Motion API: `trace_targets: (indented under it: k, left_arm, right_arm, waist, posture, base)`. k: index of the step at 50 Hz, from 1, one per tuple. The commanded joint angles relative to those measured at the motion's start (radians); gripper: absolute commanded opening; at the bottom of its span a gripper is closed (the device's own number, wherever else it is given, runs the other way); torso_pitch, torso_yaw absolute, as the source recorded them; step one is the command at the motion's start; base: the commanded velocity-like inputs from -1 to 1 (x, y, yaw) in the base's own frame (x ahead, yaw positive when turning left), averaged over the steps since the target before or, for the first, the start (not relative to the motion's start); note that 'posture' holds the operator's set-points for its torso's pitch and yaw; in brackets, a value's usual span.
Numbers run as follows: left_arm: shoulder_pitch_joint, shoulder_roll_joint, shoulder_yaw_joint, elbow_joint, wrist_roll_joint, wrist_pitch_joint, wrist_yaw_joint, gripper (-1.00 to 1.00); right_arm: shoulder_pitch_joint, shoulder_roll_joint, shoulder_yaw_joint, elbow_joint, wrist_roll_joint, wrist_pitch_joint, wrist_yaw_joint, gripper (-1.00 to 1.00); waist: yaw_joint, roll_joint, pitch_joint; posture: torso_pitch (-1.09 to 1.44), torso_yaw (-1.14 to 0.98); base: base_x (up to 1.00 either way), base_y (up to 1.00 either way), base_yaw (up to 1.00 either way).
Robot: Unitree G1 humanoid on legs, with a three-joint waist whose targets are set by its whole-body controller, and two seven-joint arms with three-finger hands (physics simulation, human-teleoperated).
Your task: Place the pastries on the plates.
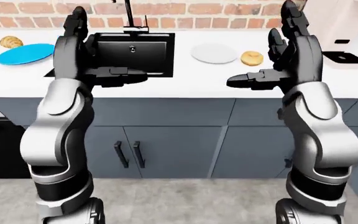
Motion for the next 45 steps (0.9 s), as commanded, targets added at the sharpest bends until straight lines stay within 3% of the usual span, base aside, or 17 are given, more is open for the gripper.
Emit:
trace_targets:
  k: [1, 7, 8, 12, 14, 16, 17, 18, 22, 23, 28, 30, 32, 34, 35, 36, 45]
  left_arm:
    - [-0.020, 0.018, 0.019, -0.035, 0.001, -0.028, 0.012, 1.00]
    - [-0.027, 0.033, 0.022, -0.040, -0.015, -0.016, 0.020, 1.00]
    - [-0.034, 0.030, 0.028, -0.051, -0.026, 0.002, 0.024, 1.00]
    - [-0.030, 0.039, 0.023, -0.055, -0.026, 0.002, 0.022, 1.00]
    - [-0.028, 0.038, 0.023, -0.062, -0.028, 0.009, 0.021, 1.00]
    - [-0.026, 0.038, 0.022, -0.055, -0.024, 0.002, 0.019, 1.00]
    - [-0.024, 0.038, 0.021, -0.052, -0.021, -0.002, 0.018, 1.00]
    - [-0.022, 0.038, 0.020, -0.049, -0.018, -0.004, 0.018, 1.00]
    - [-0.021, 0.034, 0.017, -0.051, -0.010, -0.001, 0.016, 1.00]
    - [-0.022, 0.033, 0.017, -0.050, -0.010, -0.001, 0.015, 1.00]
    - [-0.024, 0.034, 0.019, -0.036, -0.002, -0.009, 0.009, 1.00]
    - [-0.018, 0.035, 0.015, -0.029, 0.006, -0.020, 0.006, 1.00]
    - [-0.018, 0.031, 0.017, -0.033, 0.007, -0.016, 0.004, 1.00]
    - [-0.016, 0.032, 0.018, -0.033, 0.010, -0.014, 0.001, 1.00]
    - [-0.018, 0.034, 0.017, -0.031, 0.012, -0.015, 0.000, 1.00]
    - [-0.021, 0.034, 0.016, -0.030, 0.012, -0.014, -0.002, 1.00]
    - [-0.017, 0.033, 0.016, -0.036, 0.019, -0.007, -0.011, 1.00]
  right_arm:
    - [-0.026, -0.007, -0.005, -0.022, 0.008, -0.026, -0.005, 1.00]
    - [-0.045, -0.019, 0.000, -0.021, 0.009, -0.006, -0.015, 1.00]
    - [-0.045, -0.015, -0.002, -0.021, 0.012, -0.009, -0.016, 1.00]
    - [-0.043, -0.024, 0.008, -0.022, -0.012, -0.012, -0.015, 1.00]
    - [-0.044, -0.020, 0.006, -0.030, -0.015, -0.009, -0.011, 1.00]
    - [-0.048, -0.006, -0.010, -0.027, 0.003, -0.007, -0.022, 1.00]
    - [-0.044, -0.011, -0.008, -0.024, 0.003, -0.012, -0.023, 1.00]
    - [-0.036, -0.016, -0.004, -0.020, -0.002, -0.017, -0.022, 1.00]
    - [-0.033, -0.016, -0.001, -0.022, -0.006, -0.017, -0.019, 1.00]
    - [-0.031, -0.018, 0.001, -0.023, -0.009, -0.017, -0.016, 1.00]
    - [-0.017, -0.018, -0.004, -0.017, -0.022, -0.026, -0.018, 1.00]
    - [-0.016, -0.018, 0.002, -0.014, -0.029, -0.043, -0.012, 1.00]
    - [-0.017, -0.013, 0.000, -0.017, -0.030, -0.039, -0.008, 1.00]
    - [-0.014, -0.013, -0.003, -0.013, -0.027, -0.033, -0.004, 1.00]
    - [-0.011, -0.015, -0.002, -0.009, -0.030, -0.035, -0.004, 1.00]
    - [-0.009, -0.014, -0.004, -0.011, -0.030, -0.035, -0.005, 1.00]
    - [-0.013, -0.016, 0.016, -0.013, -0.061, -0.039, 0.027, 1.00]
  waist:
    - [0.005, 0.003, -0.015]
    - [-0.004, 0.087, -0.028]
    - [-0.007, 0.063, -0.010]
    - [-0.001, 0.051, -0.017]
    - [0.012, 0.040, 0.001]
    - [0.013, -0.027, -0.005]
    - [0.016, -0.008, 0.001]
    - [0.015, -0.014, -0.019]
    - [0.023, 0.117, -0.003]
    - [0.024, 0.072, -0.022]
    - [0.030, 0.043, -0.051]
    - [0.019, -0.045, -0.033]
    - [0.026, -0.023, -0.013]
    - [0.022, -0.012, -0.014]
    - [0.021, -0.005, -0.039]
    - [0.022, 0.000, -0.025]
    - [0.024, 0.018, -0.021]
  posture:
    - [0.00, 0.00]
    - [0.00, 0.00]
    - [0.00, 0.00]
    - [0.00, 0.00]
    - [0.00, 0.00]
    - [0.00, 0.00]
    - [0.00, 0.00]
    - [0.00, 0.00]
    - [0.00, 0.00]
    - [0.00, 0.00]
    - [0.00, 0.00]
    - [0.00, 0.00]
    - [0.00, 0.00]
    - [0.00, 0.00]
    - [0.00, 0.00]
    - [0.00, 0.00]
    - [0.00, 0.00]
  base:
    - [0.08, -0.52, 0.00]
    - [0.04, -0.42, 0.00]
    - [0.00, 0.00, 0.00]
    - [0.00, 0.00, 0.00]
    - [0.00, 0.00, 0.00]
    - [0.00, 0.00, 0.00]
    - [0.00, 0.00, 0.00]
    - [0.00, -0.37, 0.00]
    - [0.00, -0.55, 0.00]
    - [0.00, -0.38, 0.00]
    - [0.00, -0.30, 0.00]
    - [0.00, 0.00, 0.00]
    - [0.00, 0.00, 0.00]
    - [0.00, 0.00, 0.00]
    - [0.14, 0.00, 0.00]
    - [0.19, 0.00, 0.00]
    - [0.20, 0.00, 0.00]
